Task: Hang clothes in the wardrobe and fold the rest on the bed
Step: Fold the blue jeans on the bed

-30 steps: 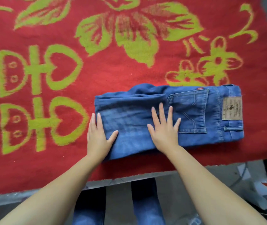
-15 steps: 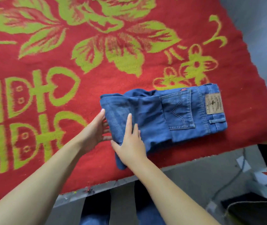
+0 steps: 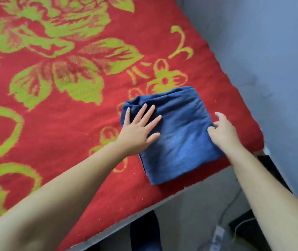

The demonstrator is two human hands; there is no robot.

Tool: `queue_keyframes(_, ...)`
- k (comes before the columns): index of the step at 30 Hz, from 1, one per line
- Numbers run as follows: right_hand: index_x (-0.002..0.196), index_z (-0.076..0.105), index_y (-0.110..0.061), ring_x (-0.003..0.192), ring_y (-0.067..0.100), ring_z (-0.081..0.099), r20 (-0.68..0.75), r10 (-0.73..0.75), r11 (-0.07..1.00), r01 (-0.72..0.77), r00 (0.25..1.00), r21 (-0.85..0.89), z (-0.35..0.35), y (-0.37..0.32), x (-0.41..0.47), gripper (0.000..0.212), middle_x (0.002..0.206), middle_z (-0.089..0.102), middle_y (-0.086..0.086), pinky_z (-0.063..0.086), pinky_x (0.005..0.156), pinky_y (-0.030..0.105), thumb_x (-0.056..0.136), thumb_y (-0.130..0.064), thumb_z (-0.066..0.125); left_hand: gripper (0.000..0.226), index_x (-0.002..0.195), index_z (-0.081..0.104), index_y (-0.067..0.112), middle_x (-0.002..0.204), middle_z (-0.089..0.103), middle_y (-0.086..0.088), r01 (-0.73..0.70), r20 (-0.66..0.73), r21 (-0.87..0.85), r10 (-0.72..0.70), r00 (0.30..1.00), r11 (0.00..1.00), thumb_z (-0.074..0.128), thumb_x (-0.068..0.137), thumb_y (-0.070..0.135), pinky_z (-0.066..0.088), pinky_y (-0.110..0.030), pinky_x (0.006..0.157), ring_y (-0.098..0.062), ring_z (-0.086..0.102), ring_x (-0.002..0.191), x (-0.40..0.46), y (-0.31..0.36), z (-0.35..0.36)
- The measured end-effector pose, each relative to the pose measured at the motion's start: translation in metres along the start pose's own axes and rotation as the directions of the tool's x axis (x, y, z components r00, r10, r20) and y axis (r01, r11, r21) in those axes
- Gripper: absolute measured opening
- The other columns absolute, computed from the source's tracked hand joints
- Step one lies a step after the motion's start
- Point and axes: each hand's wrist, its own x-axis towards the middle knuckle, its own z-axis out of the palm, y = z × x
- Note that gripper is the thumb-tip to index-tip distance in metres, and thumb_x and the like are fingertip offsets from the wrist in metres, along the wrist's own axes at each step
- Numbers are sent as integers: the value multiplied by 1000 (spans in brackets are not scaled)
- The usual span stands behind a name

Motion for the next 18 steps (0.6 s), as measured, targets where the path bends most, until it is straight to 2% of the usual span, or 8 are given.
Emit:
queue_keyframes(2, 151, 24, -10, 139, 38, 28, -185, -179, 977, 152, 966, -152, 32, -1, -1, 67, 147, 34, 24, 23, 113, 50, 90, -19, 53, 60, 149, 27, 32, 160, 9, -1, -68, -36, 64, 71, 997, 996, 29, 95, 58, -5, -61, 112, -21, -1, 147, 22, -2, 13)
queue_keyframes(4, 154, 11, -23, 146, 38, 2, -136, -338, 908, 284, 931, -309, 70, -11, -12, 70, 159, 8, 16, 7, 110, 66, 93, -39, 43, 62, 148, 30, 33, 158, 18, -4, -83, -58, 81, 88, 994, 993, 24, 92, 60, 4, -68, 110, -27, 13, 147, 38, -8, 21)
queue_keyframes(6, 152, -1, -35, 146, 36, -14, -15, -304, 876, 274, 952, -398, 99, -9, -14, 68, 161, -10, 7, -2, 104, 74, 94, -54, 29, 65, 148, 18, 40, 160, 14, -5, -55, -16, 101, 57, 998, 993, 19, 89, 65, 6, -71, 107, -29, 12, 147, 47, -17, 27)
queue_keyframes(9, 150, -9, -39, 145, 35, -17, 31, -164, 898, 163, 986, -408, 117, 15, 9, 67, 161, -15, 1, -2, 104, 76, 94, -61, 19, 64, 139, -17, 55, 161, 4, -6, 10, 78, 106, -19, 997, 994, 7, 83, 74, 6, -69, 107, -26, 4, 148, 57, -31, 40)
queue_keyframes(11, 149, -13, -40, 145, 36, -15, 51, -183, 891, 188, 982, -413, 119, 25, 22, 67, 161, -14, -3, -1, 103, 75, 91, -64, 11, 69, 137, -23, 55, 160, 7, -9, 89, 162, 62, -98, 982, 994, 3, 78, 80, 9, -65, 109, -24, 5, 148, 66, -39, 45)
queue_keyframes(14, 149, -14, -41, 147, 33, -9, 101, -162, 875, 190, 982, -446, 116, 33, 35, 66, 160, -14, -8, 4, 104, 74, 91, -64, 7, 87, 148, -8, 46, 160, 14, -3, 162, 230, 17, -162, 960, 987, 1, 71, 85, 13, -60, 112, -21, 10, 147, 79, -52, 47)
queue_keyframes(16, 150, -10, -39, 148, 26, -6, 88, -68, 896, 99, 994, -433, 103, 44, 43, 59, 160, -12, -10, 3, 105, 75, 97, -55, 11, 91, 151, 4, 37, 157, 22, 1, 153, 276, -5, -146, 950, 988, 3, 72, 83, 19, -54, 113, -20, 18, 145, 80, -61, 40)
queue_keyframes(18, 152, -6, -35, 148, 22, -9, 63, 64, 917, -34, 996, -398, 84, 53, 46, 56, 161, -12, -7, 0, 105, 74, 101, -47, 13, 86, 149, 20, 28, 145, 43, -2, 138, 295, -27, -124, 947, 990, 17, 80, 80, 35, -45, 103, -25, 37, 133, 76, -65, 32)
